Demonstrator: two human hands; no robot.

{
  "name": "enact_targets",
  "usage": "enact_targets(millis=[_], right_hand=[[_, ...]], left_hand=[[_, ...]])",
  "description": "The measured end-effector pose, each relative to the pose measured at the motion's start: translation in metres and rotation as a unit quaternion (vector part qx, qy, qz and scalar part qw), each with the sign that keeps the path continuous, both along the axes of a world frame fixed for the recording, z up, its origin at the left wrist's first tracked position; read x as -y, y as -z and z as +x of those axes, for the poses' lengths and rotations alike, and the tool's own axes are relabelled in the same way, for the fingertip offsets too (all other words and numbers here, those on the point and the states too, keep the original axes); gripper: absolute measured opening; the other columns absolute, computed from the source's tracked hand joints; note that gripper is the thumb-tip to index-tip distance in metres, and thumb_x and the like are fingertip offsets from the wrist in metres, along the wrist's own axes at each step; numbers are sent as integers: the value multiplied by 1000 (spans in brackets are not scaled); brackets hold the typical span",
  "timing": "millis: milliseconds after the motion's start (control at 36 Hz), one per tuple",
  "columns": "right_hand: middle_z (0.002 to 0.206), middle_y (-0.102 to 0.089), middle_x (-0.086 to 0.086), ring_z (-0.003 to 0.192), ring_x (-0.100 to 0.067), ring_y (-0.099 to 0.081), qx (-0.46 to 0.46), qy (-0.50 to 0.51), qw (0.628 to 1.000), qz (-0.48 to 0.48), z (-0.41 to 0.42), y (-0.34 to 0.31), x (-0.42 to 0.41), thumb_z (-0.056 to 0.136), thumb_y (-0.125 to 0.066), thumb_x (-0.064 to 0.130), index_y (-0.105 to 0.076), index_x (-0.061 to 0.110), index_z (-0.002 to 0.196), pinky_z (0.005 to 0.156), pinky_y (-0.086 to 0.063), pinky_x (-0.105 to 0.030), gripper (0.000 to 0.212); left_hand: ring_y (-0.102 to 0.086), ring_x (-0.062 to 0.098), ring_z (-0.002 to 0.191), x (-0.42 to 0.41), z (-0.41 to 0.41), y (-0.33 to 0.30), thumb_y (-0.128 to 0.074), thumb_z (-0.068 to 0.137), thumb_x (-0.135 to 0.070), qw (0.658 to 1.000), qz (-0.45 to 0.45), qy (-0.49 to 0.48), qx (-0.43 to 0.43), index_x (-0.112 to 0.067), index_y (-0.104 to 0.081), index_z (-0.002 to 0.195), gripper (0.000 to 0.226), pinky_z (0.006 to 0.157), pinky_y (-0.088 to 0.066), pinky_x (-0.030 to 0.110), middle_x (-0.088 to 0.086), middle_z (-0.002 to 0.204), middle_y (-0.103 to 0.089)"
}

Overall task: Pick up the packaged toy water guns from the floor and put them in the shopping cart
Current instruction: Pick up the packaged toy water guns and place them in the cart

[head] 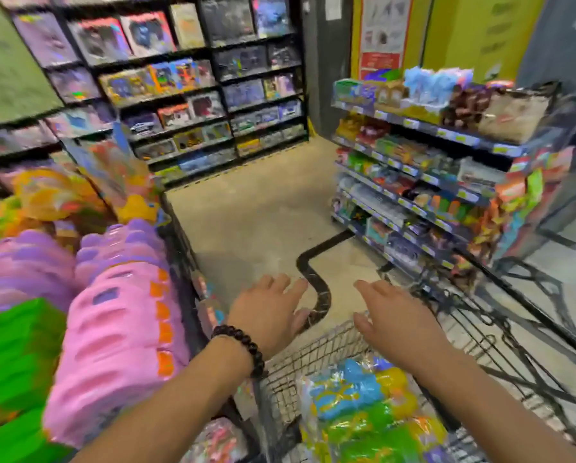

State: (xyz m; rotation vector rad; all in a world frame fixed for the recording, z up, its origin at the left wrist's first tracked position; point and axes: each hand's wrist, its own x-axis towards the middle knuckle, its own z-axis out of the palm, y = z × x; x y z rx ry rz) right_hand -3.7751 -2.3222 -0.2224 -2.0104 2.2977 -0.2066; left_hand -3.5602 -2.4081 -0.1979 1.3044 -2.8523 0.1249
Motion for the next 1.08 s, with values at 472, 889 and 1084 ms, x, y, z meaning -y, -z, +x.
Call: enact_targets(millis=[472, 889, 1084], right_hand=[[143, -54, -7, 125, -34, -54, -15, -386, 922, -24, 366, -52, -10, 96, -52, 49, -36, 25, 153, 97, -51, -44, 64], [148, -45, -4, 129, -32, -47, -29, -592, 805, 1, 689, -49, -245, 100, -49, 52, -29, 29, 153, 94, -51, -44, 61], [150, -47, -5, 131, -33, -48, -49, -682, 729, -14, 813, -44, -344, 100, -48, 51, -31, 26, 154, 100, -48, -42, 62]], left_hand=[[-57, 32, 113, -192, 371, -31, -48, 95, -50, 928, -66, -367, -3, -30, -40, 141, 51, 83, -50, 44, 3, 130, -56], [-56, 26, 122, -545, 656, -11, -41, 99, -58, 818, -35, -575, -5, -35, -36, 148, 54, 88, -51, 39, -2, 139, -53], [-58, 26, 114, -697, 719, -11, -47, 97, -58, 721, -47, -691, -13, -36, -41, 145, 53, 82, -51, 41, -3, 129, -59]])
